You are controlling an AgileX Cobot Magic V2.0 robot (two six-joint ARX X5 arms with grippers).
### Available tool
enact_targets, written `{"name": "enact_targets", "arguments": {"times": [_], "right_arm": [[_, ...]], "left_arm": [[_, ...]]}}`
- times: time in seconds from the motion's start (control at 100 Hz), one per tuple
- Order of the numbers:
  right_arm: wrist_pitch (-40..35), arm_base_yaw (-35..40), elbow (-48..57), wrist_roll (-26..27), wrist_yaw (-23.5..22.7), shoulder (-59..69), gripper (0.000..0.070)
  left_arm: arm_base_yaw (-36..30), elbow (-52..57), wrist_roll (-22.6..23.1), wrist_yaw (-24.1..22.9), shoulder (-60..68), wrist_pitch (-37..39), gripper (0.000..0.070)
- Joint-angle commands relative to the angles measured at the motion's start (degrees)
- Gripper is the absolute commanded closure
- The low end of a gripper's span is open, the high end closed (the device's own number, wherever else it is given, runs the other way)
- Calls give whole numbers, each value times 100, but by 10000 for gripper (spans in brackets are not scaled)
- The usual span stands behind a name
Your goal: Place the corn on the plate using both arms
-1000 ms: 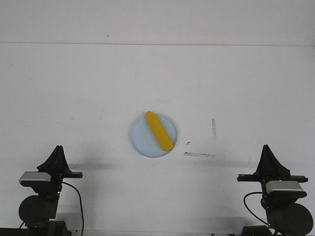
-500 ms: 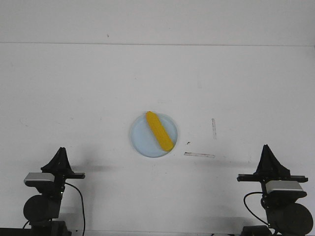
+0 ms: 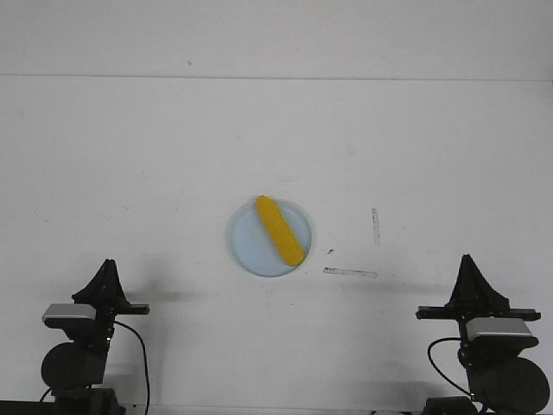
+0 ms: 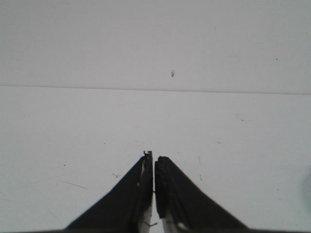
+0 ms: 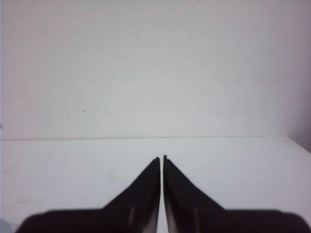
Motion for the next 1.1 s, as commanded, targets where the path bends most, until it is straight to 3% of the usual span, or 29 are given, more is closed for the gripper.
{"name": "enact_targets", "arguments": {"times": [0.0,0.65,1.09], "right_arm": [[52,0,20,-31,-4,-2,691],[-11,-4,-24,-37,85,-52,691],[59,17,-1222,-39,70,-815,692]], "left_arm": [[-2,-118,70,-11,-9,70,699],[-2,-118,70,-11,-9,70,699],[-2,-118,70,-11,-9,68,699]]}}
